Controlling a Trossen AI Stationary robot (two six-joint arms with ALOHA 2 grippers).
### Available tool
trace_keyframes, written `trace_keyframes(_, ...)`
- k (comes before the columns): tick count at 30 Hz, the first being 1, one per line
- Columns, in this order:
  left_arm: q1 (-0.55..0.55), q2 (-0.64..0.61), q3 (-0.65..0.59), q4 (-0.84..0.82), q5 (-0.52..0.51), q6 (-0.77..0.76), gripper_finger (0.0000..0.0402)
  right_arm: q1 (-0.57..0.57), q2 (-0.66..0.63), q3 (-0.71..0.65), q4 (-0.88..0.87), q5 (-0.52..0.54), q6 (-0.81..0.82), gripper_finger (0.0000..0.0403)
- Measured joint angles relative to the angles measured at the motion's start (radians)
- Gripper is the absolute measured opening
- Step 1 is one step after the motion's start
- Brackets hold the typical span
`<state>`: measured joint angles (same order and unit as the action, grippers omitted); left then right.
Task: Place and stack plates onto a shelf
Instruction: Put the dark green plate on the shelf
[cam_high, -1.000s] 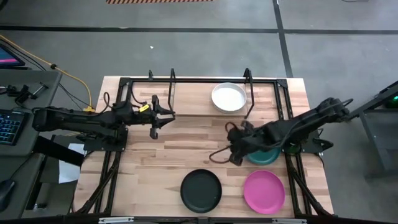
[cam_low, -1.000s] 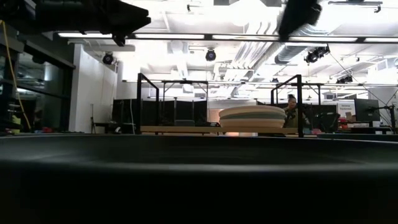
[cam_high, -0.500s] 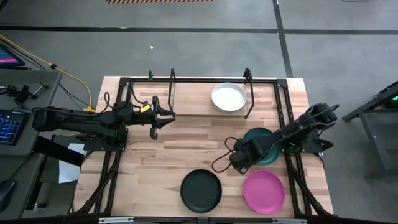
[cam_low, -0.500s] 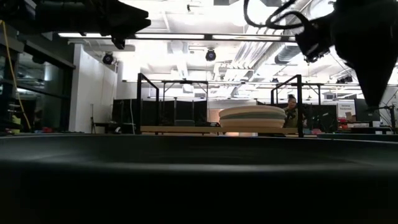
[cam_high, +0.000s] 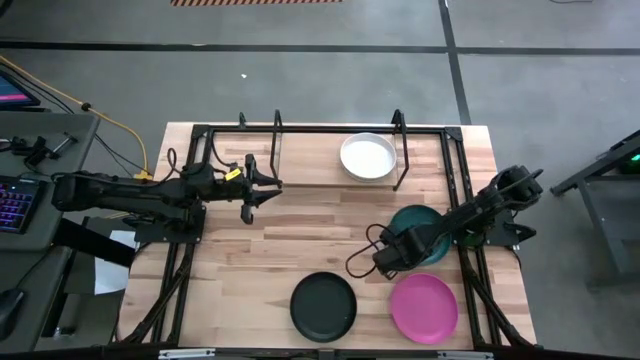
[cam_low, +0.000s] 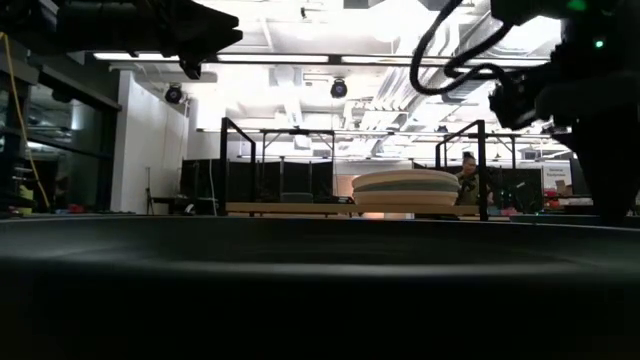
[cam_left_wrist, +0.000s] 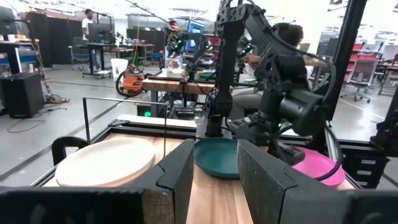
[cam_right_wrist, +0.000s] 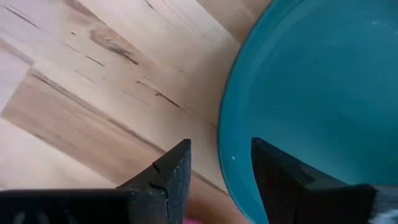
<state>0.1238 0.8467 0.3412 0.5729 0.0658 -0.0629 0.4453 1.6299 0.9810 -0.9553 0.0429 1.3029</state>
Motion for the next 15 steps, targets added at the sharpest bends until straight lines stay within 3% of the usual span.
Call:
trace_keyframes(8, 0.000, 0.000, 0.000, 0.001, 0.001, -0.006, 0.0113, -0.014, 0.000, -0.074, 0.056, 0.008, 0.043, 0.0138)
trace_keyframes(15, 0.000, 0.000, 0.000, 0.001, 0.002, -0.012, 0.0113, -0.013, 0.000, -0.070, 0.046, 0.003, -0.022, 0.0014)
